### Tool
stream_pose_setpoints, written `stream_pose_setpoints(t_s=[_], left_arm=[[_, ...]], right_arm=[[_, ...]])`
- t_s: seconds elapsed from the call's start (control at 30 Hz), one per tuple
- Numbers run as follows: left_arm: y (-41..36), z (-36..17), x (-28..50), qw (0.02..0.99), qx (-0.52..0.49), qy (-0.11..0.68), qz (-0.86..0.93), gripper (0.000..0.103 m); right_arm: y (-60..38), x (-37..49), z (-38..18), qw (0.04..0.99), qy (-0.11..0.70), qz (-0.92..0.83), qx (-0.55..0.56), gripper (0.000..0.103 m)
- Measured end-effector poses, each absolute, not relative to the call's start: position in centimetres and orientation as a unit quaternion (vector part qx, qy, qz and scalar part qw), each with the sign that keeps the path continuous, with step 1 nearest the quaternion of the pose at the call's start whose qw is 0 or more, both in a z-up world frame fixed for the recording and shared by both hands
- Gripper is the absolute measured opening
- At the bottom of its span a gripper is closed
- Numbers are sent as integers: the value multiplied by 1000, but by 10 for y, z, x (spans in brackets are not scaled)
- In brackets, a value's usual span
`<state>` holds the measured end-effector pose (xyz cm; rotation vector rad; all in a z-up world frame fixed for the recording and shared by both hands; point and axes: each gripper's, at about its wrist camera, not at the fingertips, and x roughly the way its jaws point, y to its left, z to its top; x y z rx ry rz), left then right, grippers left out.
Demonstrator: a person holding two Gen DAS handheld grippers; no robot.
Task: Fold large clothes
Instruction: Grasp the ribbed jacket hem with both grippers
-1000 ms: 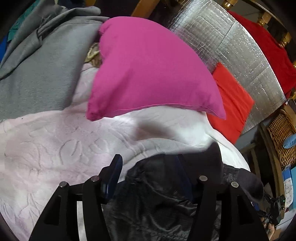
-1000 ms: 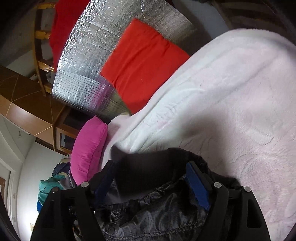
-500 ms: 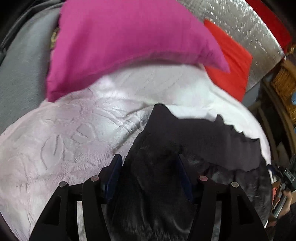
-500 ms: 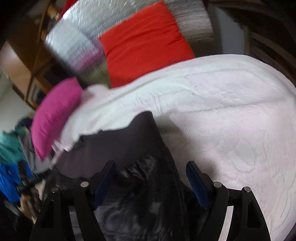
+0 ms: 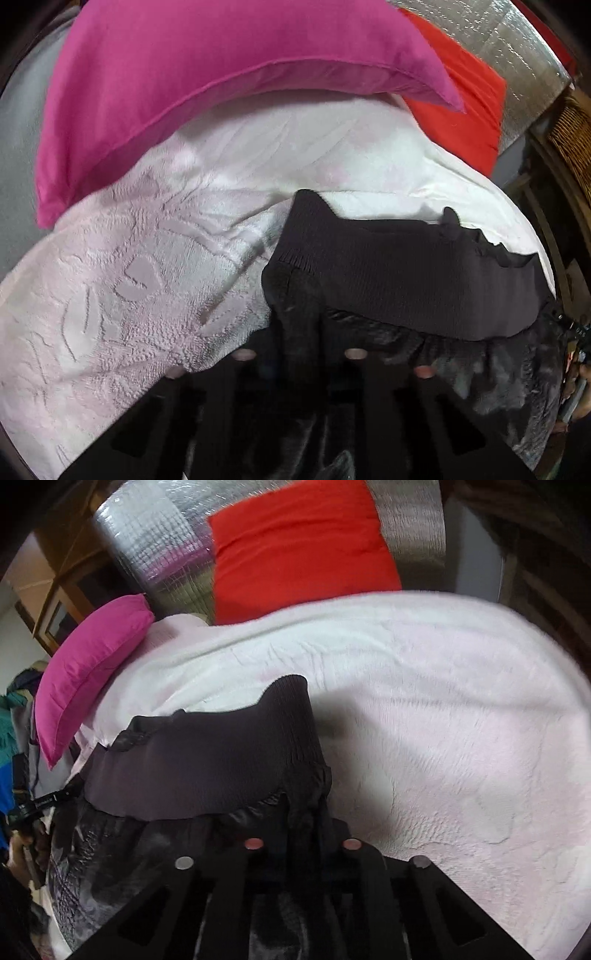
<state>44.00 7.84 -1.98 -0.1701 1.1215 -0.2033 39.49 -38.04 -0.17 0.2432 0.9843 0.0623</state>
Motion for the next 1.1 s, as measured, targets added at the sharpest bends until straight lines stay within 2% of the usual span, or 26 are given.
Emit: stream_pose_setpoints(t_s=[0.3,0.43,0.53,0.63,0.83,1.0,1.1], left_arm=[[78,36,424,881,-65,458,-96,10],[78,10,441,870,-75,481,-77,10],[76,-21,450,858,-73,505,-62,10],[77,-29,453,856,-77,507,-58,11],[73,-38,458,856,-74,509,-53,13],[63,-38,455,860,-46,507,-39,19],[57,-39,453,862,-29,505,-31,20]], right_arm=[[-375,370,77,917,394,4,60,9],[-386,384,56,908,413,-22,71,9],[-388,395,20,892,444,-40,71,9],[-389,402,-4,884,458,-50,74,9],[-389,402,-14,881,465,-59,66,10],[-385,400,-20,875,474,-80,52,20],[-383,399,-20,874,476,-91,46,21]])
